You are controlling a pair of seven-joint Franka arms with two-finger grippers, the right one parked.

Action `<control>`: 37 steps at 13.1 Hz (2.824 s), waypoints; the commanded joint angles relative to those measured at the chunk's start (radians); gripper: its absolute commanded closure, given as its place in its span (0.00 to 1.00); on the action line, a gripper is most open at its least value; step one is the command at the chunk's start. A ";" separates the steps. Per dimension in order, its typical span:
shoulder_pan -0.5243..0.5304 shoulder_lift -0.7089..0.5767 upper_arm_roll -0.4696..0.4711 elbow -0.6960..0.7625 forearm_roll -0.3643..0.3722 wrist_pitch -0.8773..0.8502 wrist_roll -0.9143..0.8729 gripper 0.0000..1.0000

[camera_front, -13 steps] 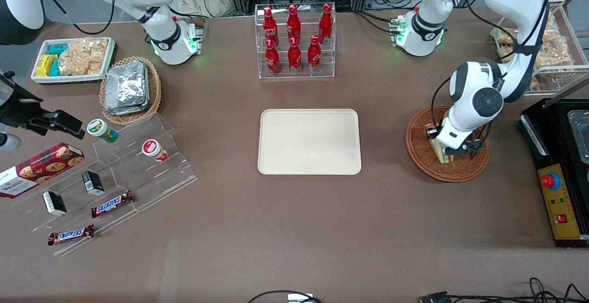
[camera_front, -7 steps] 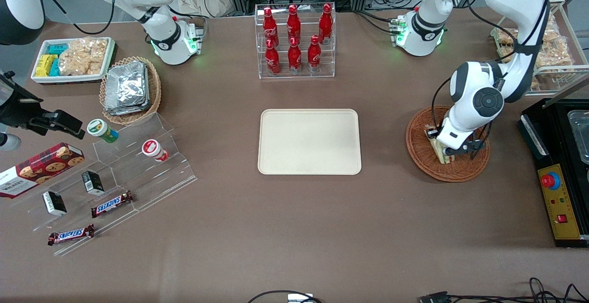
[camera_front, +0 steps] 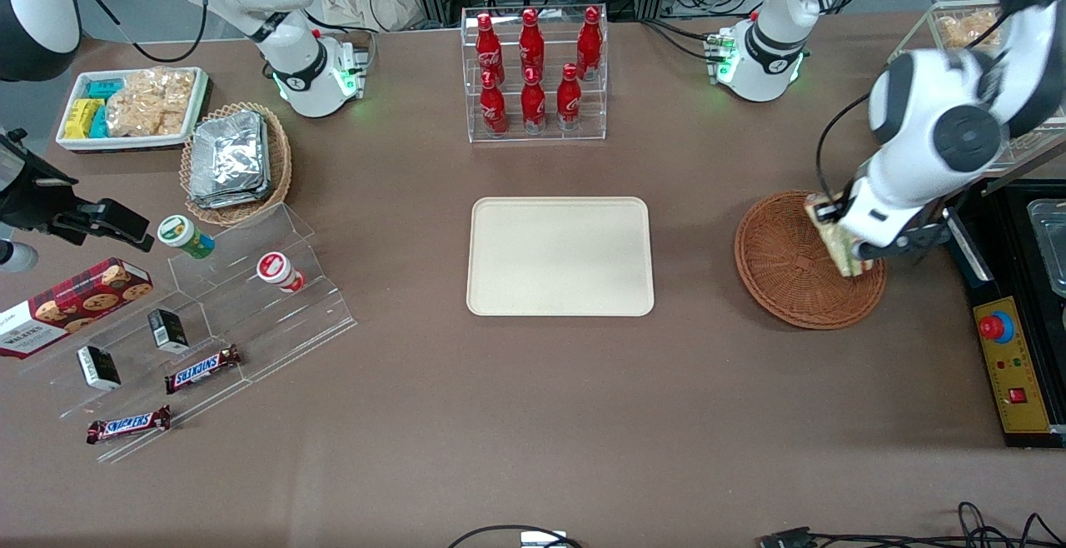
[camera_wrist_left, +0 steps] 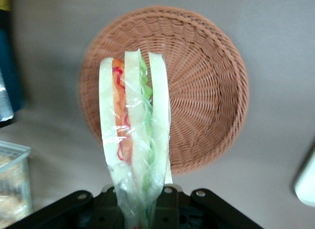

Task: Place sandwich from basket to tray
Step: 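Lift the held sandwich up out of the basket, then carry the sandwich over the cream tray and lower it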

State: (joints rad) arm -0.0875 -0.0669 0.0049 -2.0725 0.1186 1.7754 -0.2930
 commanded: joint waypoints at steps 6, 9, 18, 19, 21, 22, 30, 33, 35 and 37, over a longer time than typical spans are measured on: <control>-0.014 0.090 -0.023 0.527 -0.054 -0.462 0.127 0.94; -0.011 0.128 -0.233 0.604 -0.059 -0.479 -0.020 0.91; -0.012 0.430 -0.775 0.691 0.015 -0.332 -0.629 0.89; -0.011 0.430 -0.773 0.636 0.027 -0.283 -0.608 0.90; -0.005 0.429 -0.769 0.489 0.106 -0.170 -0.598 0.90; -0.001 0.429 -0.767 0.401 0.154 -0.080 -0.595 0.90; 0.000 0.456 -0.674 0.029 0.277 0.424 -0.598 0.92; -0.001 0.499 -0.651 0.022 0.277 0.490 -0.614 0.92; -0.003 0.519 -0.651 0.008 0.277 0.535 -0.614 0.92; -0.003 0.529 -0.648 -0.006 0.279 0.567 -0.614 0.92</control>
State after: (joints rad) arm -0.0949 0.4581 -0.6421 -2.0600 0.3804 2.2996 -0.9001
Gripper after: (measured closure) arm 0.841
